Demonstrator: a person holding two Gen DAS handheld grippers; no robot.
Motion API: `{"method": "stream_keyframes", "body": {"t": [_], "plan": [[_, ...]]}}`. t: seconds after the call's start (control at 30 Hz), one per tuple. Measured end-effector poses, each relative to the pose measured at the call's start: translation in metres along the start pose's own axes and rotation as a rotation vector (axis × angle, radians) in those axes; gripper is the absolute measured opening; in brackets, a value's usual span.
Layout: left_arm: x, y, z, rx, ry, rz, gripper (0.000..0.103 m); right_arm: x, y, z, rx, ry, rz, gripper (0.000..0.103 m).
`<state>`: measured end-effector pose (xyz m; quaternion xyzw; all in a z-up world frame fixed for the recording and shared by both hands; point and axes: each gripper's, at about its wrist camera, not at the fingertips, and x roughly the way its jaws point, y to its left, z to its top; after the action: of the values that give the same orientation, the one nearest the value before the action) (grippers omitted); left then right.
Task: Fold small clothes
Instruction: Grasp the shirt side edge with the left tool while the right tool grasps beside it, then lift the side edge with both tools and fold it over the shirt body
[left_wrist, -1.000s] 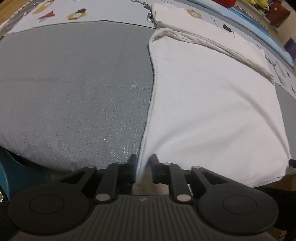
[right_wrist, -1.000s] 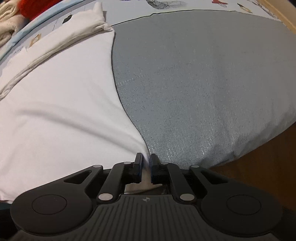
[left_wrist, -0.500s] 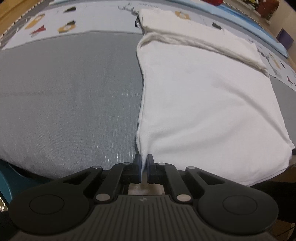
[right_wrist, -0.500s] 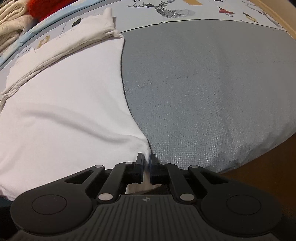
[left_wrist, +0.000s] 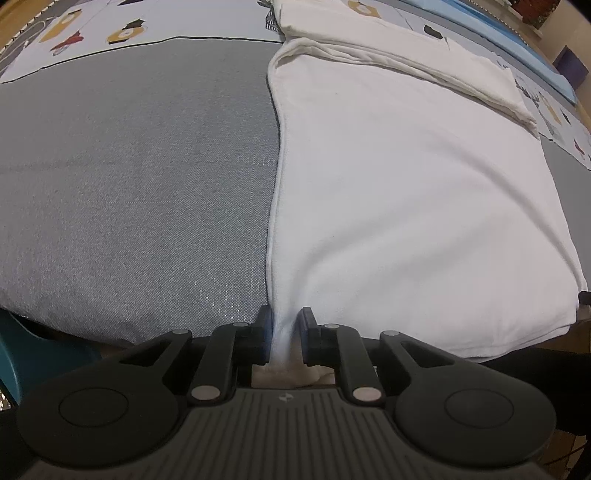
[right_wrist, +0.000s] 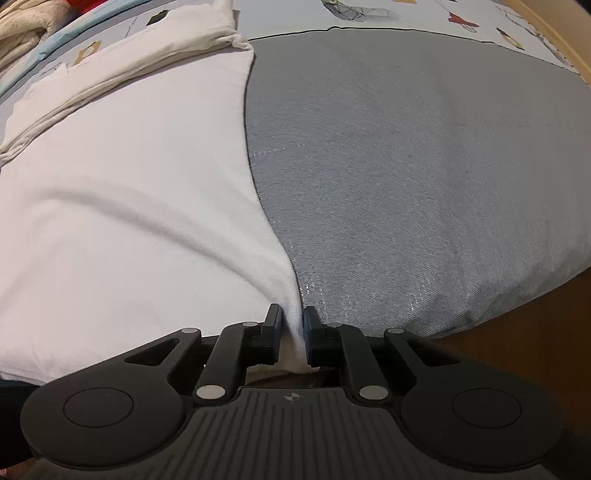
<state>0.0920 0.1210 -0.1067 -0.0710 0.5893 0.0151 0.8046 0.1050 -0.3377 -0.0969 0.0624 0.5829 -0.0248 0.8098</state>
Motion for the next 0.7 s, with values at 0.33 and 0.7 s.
{"method": "stream_keyframes", "body": {"t": [0.33, 0.7], "plan": [[0.0, -0.004, -0.001, 0.018, -0.006, 0.017, 0.015, -0.003, -0.004, 0.001, -0.013, 0.001, 0.016, 0.008], [-0.008, -0.015, -0.009, 0.069, -0.039, 0.025, 0.007, -0.027, -0.007, 0.0, 0.002, -0.109, 0.107, 0.005]]}}
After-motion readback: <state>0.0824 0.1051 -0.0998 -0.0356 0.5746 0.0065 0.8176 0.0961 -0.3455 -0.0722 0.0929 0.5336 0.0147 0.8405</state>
